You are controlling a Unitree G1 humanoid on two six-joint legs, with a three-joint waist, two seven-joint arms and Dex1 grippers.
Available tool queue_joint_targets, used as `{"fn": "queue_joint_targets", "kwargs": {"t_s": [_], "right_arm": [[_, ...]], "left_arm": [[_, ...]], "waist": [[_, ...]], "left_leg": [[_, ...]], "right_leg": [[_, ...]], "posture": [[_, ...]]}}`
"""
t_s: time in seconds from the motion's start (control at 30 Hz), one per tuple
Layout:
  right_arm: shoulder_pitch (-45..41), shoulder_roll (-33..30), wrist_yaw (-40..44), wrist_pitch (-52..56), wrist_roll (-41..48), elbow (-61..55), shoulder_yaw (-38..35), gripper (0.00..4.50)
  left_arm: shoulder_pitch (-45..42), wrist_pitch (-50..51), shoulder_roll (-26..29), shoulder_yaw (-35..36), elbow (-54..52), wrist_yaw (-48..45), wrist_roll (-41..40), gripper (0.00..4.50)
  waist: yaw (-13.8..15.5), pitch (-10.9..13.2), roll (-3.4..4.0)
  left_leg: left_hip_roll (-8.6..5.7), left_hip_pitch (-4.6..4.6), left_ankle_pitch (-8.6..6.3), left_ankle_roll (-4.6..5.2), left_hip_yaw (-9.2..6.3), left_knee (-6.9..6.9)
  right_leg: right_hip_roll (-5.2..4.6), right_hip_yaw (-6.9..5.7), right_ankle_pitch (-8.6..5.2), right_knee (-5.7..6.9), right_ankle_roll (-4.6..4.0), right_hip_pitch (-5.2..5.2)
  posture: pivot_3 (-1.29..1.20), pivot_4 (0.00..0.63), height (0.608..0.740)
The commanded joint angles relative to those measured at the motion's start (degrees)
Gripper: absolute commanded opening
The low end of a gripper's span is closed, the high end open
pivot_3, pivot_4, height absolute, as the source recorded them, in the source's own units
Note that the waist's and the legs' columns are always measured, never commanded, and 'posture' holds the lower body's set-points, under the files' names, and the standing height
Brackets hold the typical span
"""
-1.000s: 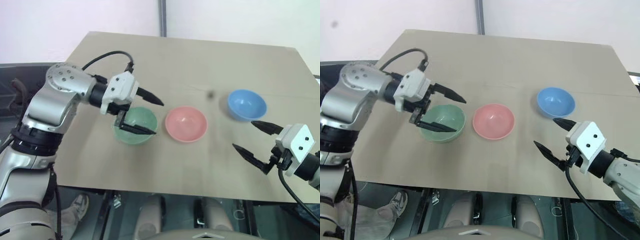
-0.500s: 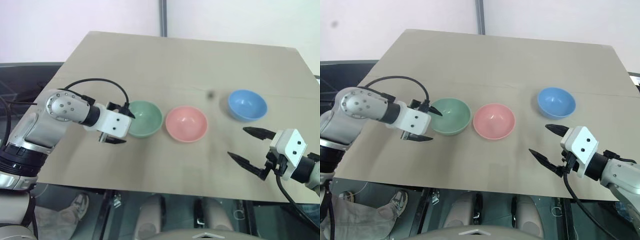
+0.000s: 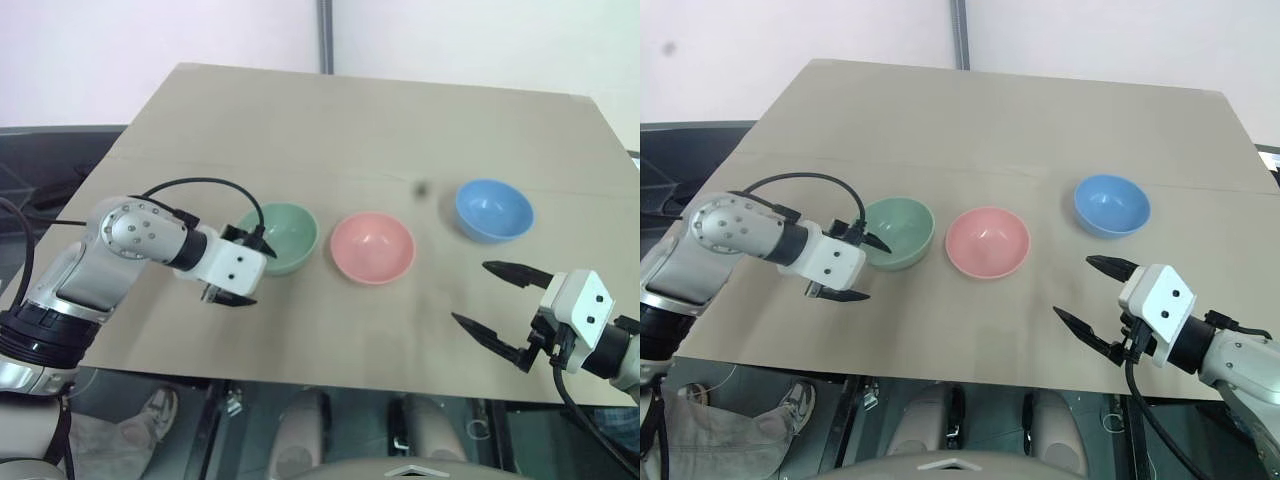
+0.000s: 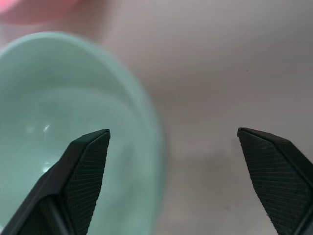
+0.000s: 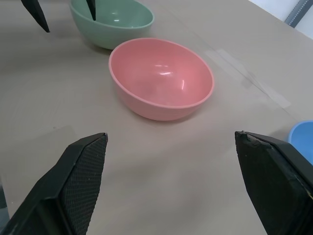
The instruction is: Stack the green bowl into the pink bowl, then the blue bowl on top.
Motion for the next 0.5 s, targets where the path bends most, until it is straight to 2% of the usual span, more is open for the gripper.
{"fn": "queue_joint_targets", "kwargs": {"t_s": [0.03, 0.17, 0.23, 0.4, 0.5], "right_arm": [[0.27, 0.17, 0.42, -0.34, -0.2, -1.93, -1.91, 4.5], [0.28, -0.02, 0.86, -0.19, -0.28, -1.75, -2.03, 4.5], [0.12, -0.03, 0.99, -0.04, -0.3, -1.64, -2.04, 4.5], [-0.22, 0.01, 1.17, 0.25, -0.65, -1.38, -1.94, 4.5], [-0.84, 0.17, 0.79, 0.46, -1.15, -0.98, -1.69, 4.5]], "left_arm": [[-0.08, 0.04, 0.03, 0.73, -1.0, 1.3, 1.52, 2.61], [0.06, 0.13, -0.88, 1.1, -0.84, 2.68, 2.0, 0.66], [-0.65, -0.49, -1.49, 1.2, -0.42, 3.41, 2.33, 0.06], [-5.07, 1.89, -3.51, 1.09, 0.82, 3.41, 2.38, 0.06], [-13.32, 1.81, -8.26, 1.32, 0.84, 1.63, -2.94, 0.06]], "waist": [[0.01, 0.0, 0.0], [-0.01, 0.0, 0.0], [0.02, 0.0, 0.0], [0.07, 0.0, -0.01], [0.29, 0.0, -0.01]], "left_leg": [[0.0, 0.0, 0.0, 0.0, 0.0, 0.0], [0.0, -0.01, 0.0, 0.0, 0.01, 0.0], [0.0, 0.0, 0.0, 0.0, 0.0, 0.0], [0.0, -0.02, 0.0, 0.0, -0.01, 0.01], [-0.01, -0.05, 0.0, 0.0, -0.03, 0.01]], "right_leg": [[0.0, 0.0, 0.0, 0.0, 0.0, 0.0], [0.0, 0.0, 0.0, 0.0, 0.0, 0.0], [0.0, 0.0, 0.0, 0.0, 0.0, 0.0], [0.0, -0.02, 0.0, 0.0, 0.0, 0.0], [0.0, -0.04, 0.0, 0.0, 0.0, 0.0]], "posture": [[0.0, 0.15, 0.74], [0.0, 0.15, 0.74], [0.0, 0.15, 0.74], [0.0, 0.15, 0.74], [0.0, 0.15, 0.74]]}}
